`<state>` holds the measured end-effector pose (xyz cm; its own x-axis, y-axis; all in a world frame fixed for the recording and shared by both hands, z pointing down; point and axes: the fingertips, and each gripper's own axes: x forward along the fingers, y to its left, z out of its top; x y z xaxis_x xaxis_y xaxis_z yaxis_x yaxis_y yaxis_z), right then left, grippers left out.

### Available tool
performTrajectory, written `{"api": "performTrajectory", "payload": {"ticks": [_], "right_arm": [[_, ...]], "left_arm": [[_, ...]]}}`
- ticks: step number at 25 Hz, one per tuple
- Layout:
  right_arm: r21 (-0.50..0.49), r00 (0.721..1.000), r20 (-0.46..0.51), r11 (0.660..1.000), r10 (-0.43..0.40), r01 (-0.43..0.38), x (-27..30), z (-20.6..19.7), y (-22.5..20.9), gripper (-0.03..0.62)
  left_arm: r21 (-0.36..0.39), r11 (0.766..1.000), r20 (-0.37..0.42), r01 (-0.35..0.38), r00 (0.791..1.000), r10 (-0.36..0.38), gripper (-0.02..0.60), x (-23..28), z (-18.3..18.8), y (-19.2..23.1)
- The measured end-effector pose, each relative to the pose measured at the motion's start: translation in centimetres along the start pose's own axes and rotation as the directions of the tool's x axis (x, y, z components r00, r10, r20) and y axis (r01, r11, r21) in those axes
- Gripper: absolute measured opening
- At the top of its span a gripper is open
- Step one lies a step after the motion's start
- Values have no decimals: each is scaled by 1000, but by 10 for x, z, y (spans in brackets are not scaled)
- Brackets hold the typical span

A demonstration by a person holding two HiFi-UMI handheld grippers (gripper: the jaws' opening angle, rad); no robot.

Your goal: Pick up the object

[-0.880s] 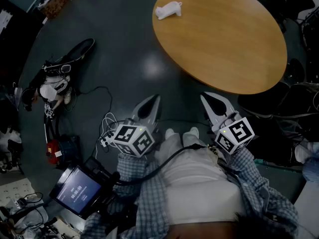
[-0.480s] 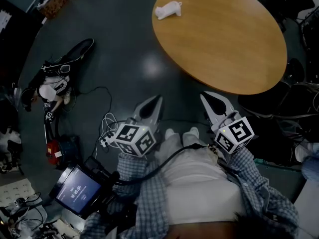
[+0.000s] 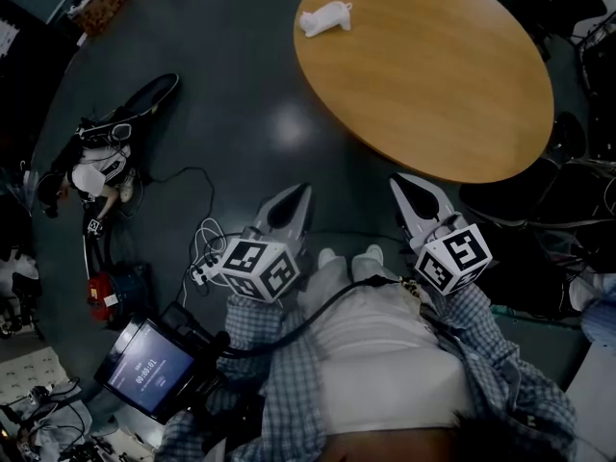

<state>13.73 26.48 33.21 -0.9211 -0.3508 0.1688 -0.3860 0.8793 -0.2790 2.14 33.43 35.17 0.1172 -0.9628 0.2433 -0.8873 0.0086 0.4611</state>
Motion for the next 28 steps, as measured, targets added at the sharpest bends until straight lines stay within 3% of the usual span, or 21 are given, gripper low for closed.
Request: {"api": "performTrajectory", "payload": {"ticks": [17,28], "right_arm": [[-47,992,22,991,-121,122,21,-9,45,6],[-31,990,-1,990,-138,138,38,-15,25,6]], "left_arm": [[19,998,-36,64,997,-63,3,-36,9,56],[19,998,-51,60,997,-59,3,-14,14,72]]}}
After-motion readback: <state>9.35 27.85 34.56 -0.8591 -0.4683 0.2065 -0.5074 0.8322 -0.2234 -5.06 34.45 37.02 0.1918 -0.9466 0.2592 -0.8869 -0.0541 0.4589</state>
